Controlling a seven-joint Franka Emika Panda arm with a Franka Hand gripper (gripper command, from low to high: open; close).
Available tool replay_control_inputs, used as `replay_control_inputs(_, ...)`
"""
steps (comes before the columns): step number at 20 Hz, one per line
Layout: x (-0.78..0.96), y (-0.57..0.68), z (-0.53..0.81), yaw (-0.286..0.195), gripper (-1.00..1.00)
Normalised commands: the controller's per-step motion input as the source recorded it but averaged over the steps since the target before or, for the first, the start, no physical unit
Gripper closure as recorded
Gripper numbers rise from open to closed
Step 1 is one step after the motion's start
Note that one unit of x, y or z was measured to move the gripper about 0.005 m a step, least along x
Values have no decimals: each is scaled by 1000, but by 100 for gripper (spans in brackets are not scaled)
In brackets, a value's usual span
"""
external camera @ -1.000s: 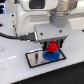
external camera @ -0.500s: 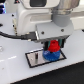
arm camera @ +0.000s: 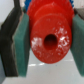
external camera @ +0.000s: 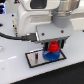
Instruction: Insert the blue gear onto the right peg, followed by the red gear
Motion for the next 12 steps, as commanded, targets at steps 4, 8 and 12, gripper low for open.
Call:
replay_control_inputs(4,99,-5,-204,0,100)
replay_control_inputs(8,146,12,-241,0,100)
replay_control_inputs(12,126,22,-141,0,100)
